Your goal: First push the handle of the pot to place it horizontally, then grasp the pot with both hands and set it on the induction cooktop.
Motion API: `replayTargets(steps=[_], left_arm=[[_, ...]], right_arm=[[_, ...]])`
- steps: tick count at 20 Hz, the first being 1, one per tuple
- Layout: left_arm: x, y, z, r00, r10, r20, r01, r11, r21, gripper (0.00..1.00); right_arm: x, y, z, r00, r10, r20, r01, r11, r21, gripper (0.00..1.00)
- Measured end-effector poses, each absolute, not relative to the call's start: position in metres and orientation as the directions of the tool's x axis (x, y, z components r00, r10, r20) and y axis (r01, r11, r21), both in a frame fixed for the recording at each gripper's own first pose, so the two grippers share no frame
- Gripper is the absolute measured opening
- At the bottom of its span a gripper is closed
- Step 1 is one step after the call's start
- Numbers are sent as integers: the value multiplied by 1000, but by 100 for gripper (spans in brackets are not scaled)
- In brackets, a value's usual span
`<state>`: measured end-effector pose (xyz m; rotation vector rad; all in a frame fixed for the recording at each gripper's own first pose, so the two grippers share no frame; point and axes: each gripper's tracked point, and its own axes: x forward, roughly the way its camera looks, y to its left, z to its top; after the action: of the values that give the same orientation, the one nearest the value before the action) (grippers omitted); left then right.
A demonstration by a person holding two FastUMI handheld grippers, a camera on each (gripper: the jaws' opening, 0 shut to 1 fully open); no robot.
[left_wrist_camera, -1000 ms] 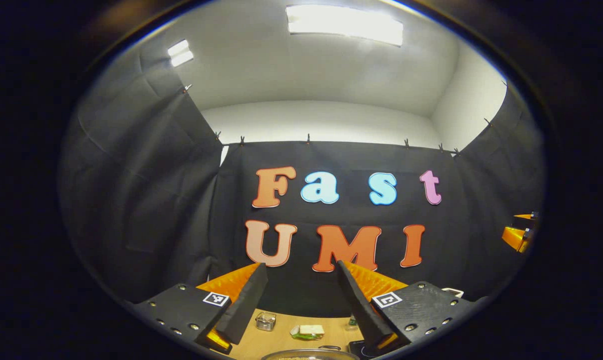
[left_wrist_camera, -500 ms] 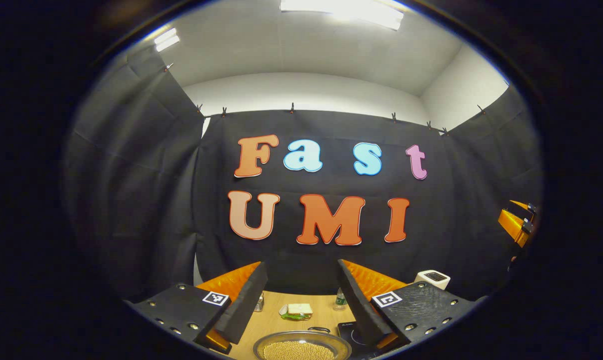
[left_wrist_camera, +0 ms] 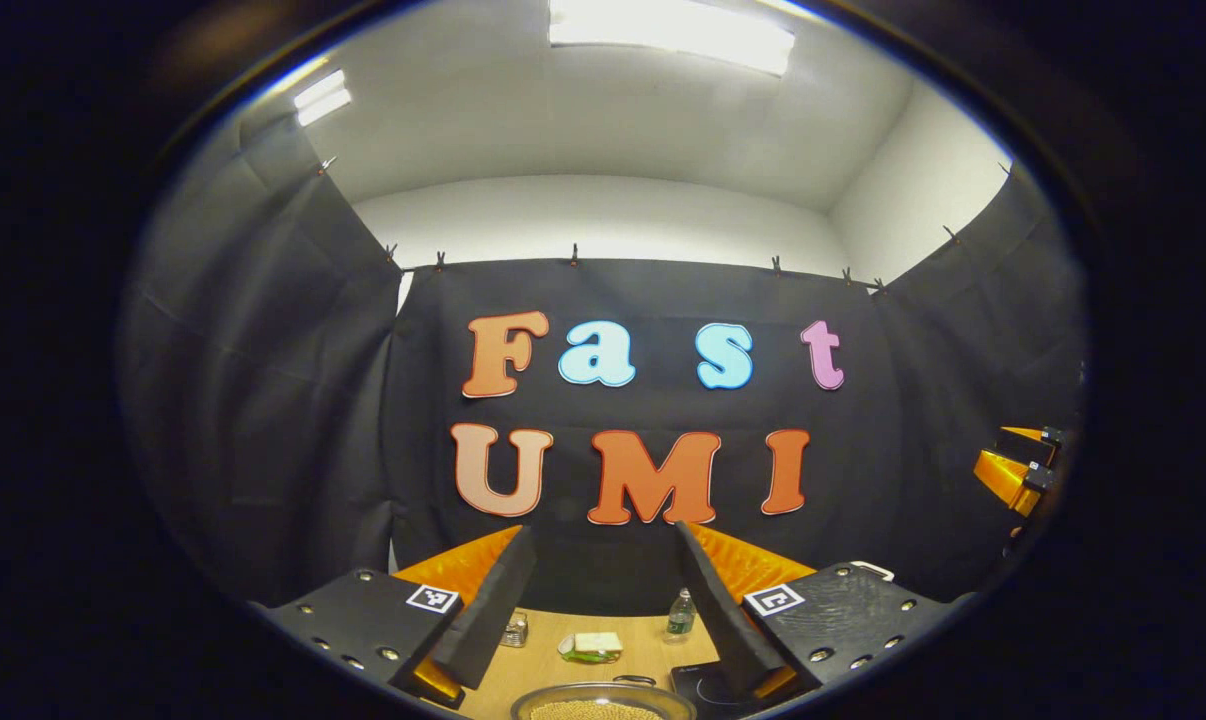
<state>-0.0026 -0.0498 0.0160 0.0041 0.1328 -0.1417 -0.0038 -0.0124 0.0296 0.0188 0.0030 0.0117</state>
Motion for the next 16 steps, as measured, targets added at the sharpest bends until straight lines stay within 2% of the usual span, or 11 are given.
replayTargets(steps=[5,8,10,16], left_arm=[[-10,-62,-6,962,-196,-189,196,980,-18,87],[-13,-80,-11,950,-266,-166,259,964,-62,88],[-16,-78,-30,944,-266,-193,260,964,-60,88],[-23,-82,-113,892,-237,-385,252,968,-12,89]], right_arm=[[-5,-6,19,999,34,-17,-34,999,18,93],[-4,-7,15,999,40,-26,-39,999,21,93],[-5,-8,10,999,33,-27,-33,999,24,93],[-9,-10,-22,997,13,-80,-13,1000,7,93]])
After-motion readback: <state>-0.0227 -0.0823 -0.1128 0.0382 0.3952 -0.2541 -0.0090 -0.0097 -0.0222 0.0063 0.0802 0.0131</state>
